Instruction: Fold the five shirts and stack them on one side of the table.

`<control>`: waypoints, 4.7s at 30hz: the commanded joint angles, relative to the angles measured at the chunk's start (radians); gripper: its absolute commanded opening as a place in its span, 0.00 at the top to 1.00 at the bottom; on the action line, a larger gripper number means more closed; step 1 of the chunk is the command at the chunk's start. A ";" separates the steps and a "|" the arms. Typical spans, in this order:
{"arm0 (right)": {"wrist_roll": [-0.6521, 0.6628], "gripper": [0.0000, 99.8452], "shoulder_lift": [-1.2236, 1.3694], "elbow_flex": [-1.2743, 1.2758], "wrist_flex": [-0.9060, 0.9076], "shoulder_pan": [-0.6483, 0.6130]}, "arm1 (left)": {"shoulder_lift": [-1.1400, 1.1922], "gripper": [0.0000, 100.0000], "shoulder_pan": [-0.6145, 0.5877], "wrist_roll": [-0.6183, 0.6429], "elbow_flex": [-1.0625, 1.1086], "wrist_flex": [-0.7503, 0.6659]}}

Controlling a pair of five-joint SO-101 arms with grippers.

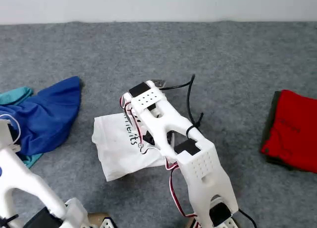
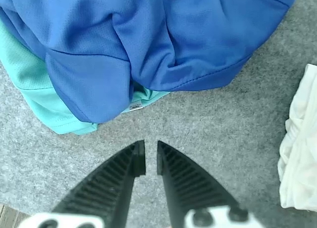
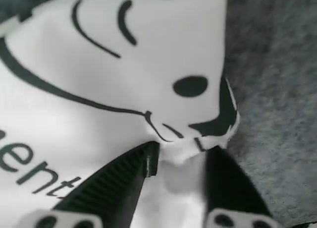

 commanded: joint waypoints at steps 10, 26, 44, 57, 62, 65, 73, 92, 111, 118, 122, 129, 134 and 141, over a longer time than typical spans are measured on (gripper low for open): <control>0.143 0.99 0.042 -0.038 0.087 0.076 | -0.035 0.95 0.002 -0.009 -0.012 0.008; 0.976 0.99 -0.202 -0.110 0.139 0.576 | -0.035 0.95 0.008 -0.009 -0.120 0.012; 1.700 0.88 -0.166 -0.118 -0.449 0.765 | -0.034 0.95 0.008 -0.009 -0.116 0.014; 1.215 0.83 -0.357 -0.118 -0.186 0.645 | -0.026 0.95 0.008 -0.011 -0.114 0.008; 1.123 0.98 -0.371 -0.118 -0.054 0.558 | -0.026 0.95 0.008 -0.011 -0.114 0.006; 1.042 0.98 -0.355 -0.114 0.008 0.513 | -0.026 0.95 0.008 -0.011 -0.114 0.006; 0.922 0.99 -0.173 -0.114 -0.094 0.426 | -0.026 0.95 0.008 -0.011 -0.114 0.008; 0.865 0.99 -0.185 -0.118 -0.076 0.418 | -0.028 0.95 0.008 -0.011 -0.114 0.012; 0.928 0.99 -0.211 0.012 0.163 0.753 | -0.031 0.95 0.008 -0.011 -0.114 0.012; 0.928 0.99 -0.156 0.081 0.166 0.751 | -0.028 0.95 0.008 -0.011 -0.114 0.012; 0.930 0.99 -0.225 0.037 0.171 0.753 | -0.028 0.95 0.008 -0.011 -0.114 0.011; 0.942 0.99 -0.323 -0.110 -0.015 0.769 | -0.028 0.95 0.009 -0.011 -0.114 0.008; 1.003 0.99 -0.268 -0.120 -0.272 0.840 | -0.028 0.95 0.009 -0.011 -0.114 0.009; 1.007 0.99 -0.073 -0.123 -0.409 0.923 | -0.028 0.95 0.009 -0.011 -0.114 0.009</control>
